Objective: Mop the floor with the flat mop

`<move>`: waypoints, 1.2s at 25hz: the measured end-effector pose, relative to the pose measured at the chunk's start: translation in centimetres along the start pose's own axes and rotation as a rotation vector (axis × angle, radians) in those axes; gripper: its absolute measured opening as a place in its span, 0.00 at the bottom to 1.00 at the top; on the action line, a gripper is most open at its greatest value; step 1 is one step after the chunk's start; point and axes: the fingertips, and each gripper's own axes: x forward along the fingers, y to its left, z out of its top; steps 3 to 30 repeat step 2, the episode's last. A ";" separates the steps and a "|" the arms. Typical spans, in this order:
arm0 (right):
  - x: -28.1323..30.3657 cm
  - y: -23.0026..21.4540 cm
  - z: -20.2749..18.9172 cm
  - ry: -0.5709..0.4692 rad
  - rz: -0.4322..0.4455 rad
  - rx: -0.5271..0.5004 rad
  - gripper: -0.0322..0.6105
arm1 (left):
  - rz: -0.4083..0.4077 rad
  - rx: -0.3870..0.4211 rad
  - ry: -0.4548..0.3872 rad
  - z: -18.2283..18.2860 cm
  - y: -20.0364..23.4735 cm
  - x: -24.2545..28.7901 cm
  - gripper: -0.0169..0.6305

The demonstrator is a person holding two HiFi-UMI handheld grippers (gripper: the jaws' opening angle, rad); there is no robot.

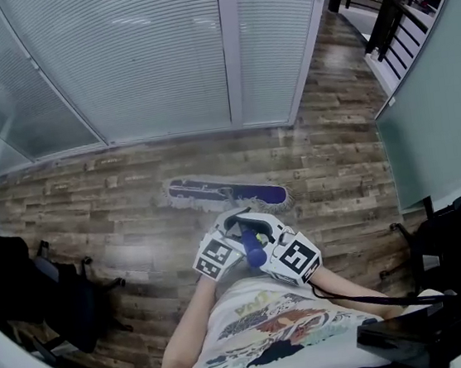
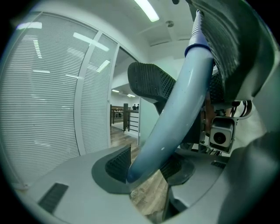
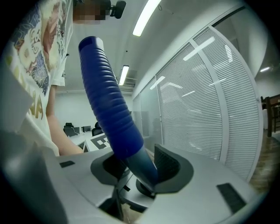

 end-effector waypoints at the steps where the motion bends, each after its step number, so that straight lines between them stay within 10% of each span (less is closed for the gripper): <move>1: 0.0 -0.1 0.0 0.001 -0.003 -0.001 0.33 | -0.003 0.002 0.003 0.0 0.1 0.1 0.29; 30: 0.0 -0.2 0.1 0.003 -0.007 -0.002 0.33 | -0.007 0.004 0.005 0.1 0.2 0.1 0.29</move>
